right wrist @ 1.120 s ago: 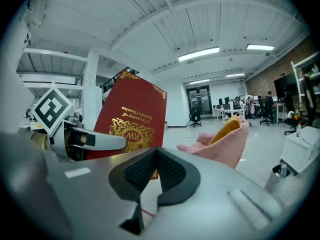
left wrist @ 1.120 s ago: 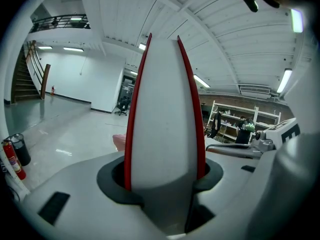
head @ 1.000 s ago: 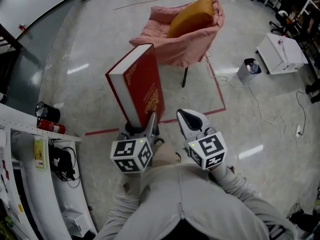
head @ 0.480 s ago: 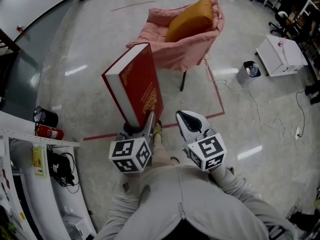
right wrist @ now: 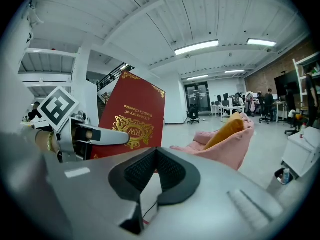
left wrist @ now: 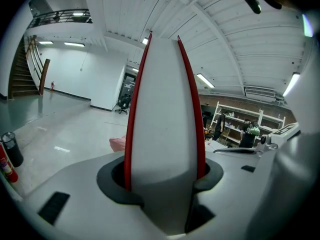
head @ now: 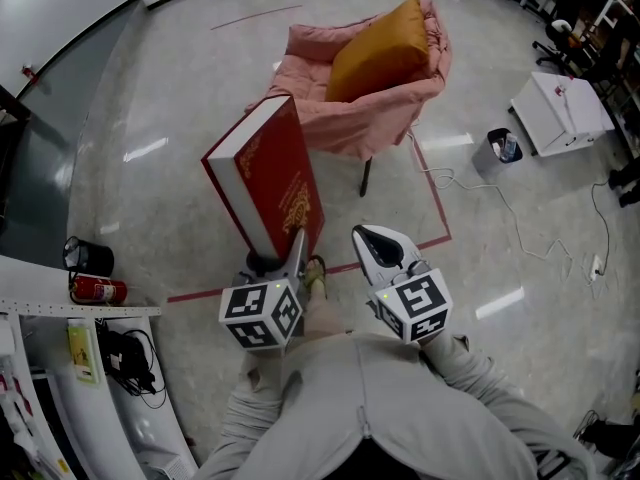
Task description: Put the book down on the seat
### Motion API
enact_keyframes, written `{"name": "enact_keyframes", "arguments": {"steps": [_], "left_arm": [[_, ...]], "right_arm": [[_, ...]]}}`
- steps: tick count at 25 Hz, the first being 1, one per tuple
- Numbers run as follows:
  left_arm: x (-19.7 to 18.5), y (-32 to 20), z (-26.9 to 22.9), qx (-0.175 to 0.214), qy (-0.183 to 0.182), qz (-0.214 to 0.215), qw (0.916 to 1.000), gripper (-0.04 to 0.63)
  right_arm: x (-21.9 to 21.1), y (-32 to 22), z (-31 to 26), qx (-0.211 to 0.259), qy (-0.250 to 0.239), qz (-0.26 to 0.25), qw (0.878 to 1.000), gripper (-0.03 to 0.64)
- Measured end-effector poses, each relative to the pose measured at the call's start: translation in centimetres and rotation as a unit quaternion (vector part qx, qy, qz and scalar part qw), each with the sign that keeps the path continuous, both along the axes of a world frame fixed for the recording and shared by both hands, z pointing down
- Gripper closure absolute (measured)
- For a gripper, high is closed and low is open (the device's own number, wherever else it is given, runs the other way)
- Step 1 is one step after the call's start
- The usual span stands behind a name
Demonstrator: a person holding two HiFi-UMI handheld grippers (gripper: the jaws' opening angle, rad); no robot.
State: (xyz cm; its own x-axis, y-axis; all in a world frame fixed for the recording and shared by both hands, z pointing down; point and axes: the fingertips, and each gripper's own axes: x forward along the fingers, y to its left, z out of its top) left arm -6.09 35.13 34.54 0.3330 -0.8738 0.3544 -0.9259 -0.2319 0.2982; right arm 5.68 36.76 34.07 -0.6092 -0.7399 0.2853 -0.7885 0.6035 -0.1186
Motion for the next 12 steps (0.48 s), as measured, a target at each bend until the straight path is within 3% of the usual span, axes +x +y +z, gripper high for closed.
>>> {"name": "enact_keyframes", "arguments": {"steps": [12], "left_arm": [[-3.2, -9.5, -0.4, -0.008, -0.006, 0.005, 0.9999, 0.354]], "right_arm": [[-3.4, -10.4, -0.5, -0.005, -0.004, 0.006, 1.000, 0.618]]}}
